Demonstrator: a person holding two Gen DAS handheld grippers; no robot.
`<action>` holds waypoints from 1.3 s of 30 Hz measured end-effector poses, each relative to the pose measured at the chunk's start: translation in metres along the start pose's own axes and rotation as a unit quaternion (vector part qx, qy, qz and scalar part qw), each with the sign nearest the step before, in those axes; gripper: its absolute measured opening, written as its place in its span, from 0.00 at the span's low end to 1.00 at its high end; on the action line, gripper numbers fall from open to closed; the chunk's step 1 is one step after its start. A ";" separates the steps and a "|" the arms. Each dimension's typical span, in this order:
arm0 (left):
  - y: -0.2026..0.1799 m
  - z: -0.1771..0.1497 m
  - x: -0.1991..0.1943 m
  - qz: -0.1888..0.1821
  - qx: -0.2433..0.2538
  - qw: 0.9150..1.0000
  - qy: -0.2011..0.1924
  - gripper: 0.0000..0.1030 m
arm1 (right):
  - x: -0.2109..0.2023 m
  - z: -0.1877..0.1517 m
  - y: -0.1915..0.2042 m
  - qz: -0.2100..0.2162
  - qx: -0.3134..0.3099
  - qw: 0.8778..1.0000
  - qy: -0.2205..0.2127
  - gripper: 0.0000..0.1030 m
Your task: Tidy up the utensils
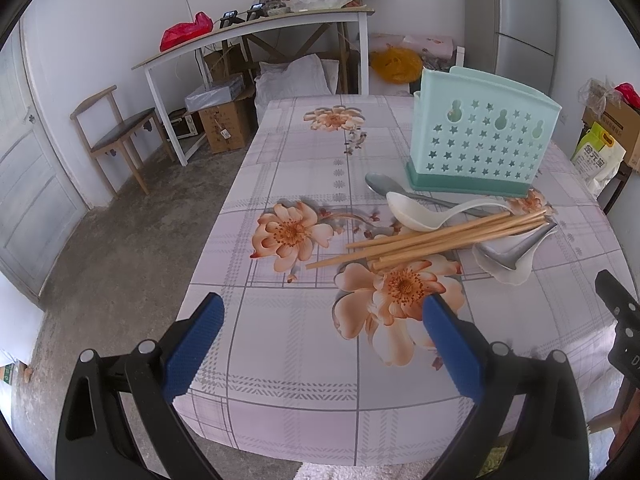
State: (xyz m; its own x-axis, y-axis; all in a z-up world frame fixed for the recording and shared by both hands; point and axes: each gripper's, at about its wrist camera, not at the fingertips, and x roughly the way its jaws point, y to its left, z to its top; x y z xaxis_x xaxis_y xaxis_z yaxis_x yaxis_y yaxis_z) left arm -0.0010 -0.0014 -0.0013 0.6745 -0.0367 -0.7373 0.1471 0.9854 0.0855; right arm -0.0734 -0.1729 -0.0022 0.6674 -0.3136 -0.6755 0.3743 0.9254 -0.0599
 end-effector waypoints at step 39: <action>-0.051 0.013 0.030 -0.260 0.017 0.965 0.029 0.83 | 0.032 -0.020 -0.028 -0.007 0.021 0.999 -0.024 0.92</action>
State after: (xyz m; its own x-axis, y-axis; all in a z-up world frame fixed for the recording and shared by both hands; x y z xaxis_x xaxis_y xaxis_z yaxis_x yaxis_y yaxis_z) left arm 0.0213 -0.0546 -0.0193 0.4616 -0.5138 -0.7231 0.4792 0.8304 -0.2842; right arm -0.0754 -0.2045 -0.0366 0.6922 -0.3369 -0.6383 0.4096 0.9115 -0.0371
